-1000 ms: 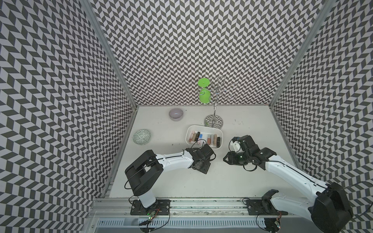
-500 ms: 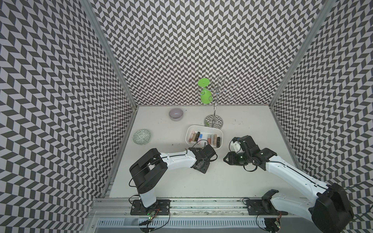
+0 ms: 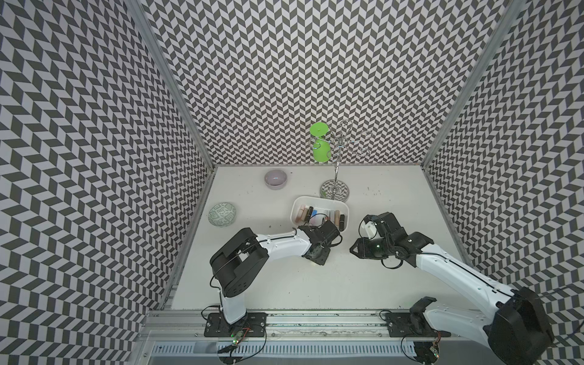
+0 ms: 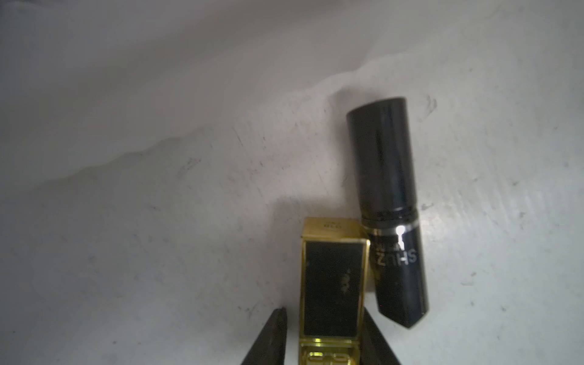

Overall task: Put the lipstick into the storage box
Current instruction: Pick up the lipstick at the center of the board.

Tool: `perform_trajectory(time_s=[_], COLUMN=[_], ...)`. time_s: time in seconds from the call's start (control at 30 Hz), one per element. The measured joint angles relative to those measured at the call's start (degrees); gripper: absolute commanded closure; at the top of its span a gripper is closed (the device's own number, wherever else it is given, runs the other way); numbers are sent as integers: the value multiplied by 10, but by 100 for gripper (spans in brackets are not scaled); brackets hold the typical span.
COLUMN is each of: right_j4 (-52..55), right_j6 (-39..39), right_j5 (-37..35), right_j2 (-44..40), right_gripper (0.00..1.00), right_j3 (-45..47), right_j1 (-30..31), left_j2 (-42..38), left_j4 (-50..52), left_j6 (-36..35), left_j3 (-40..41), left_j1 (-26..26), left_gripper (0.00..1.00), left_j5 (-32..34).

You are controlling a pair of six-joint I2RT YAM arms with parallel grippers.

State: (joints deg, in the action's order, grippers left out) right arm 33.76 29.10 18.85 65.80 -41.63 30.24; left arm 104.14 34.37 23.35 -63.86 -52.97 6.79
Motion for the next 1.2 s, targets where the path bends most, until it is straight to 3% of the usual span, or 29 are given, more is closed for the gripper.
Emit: perform_trajectory(time_s=[0.17,0.5,0.9,1.2], right_j4=[-10,-41,-219,-375], right_j6=[-2,-1,69,149], right_j5=[1,33,235,348], right_j2=[7,48,113,141], right_gripper=[55,55,52,46], right_j3=[0,-10,-66,-176], right_j1=[0,0,0,0], left_j2=[-11,-108,-338,-447], left_j4=[-7,-12,-64,-185], left_j6=[-1,3,21,100], left_j3=[13,97,132,148], left_j1=[9,62,186,289], left_gripper=[82,83,79,76], left_j5=[-12,-92,-263,-417])
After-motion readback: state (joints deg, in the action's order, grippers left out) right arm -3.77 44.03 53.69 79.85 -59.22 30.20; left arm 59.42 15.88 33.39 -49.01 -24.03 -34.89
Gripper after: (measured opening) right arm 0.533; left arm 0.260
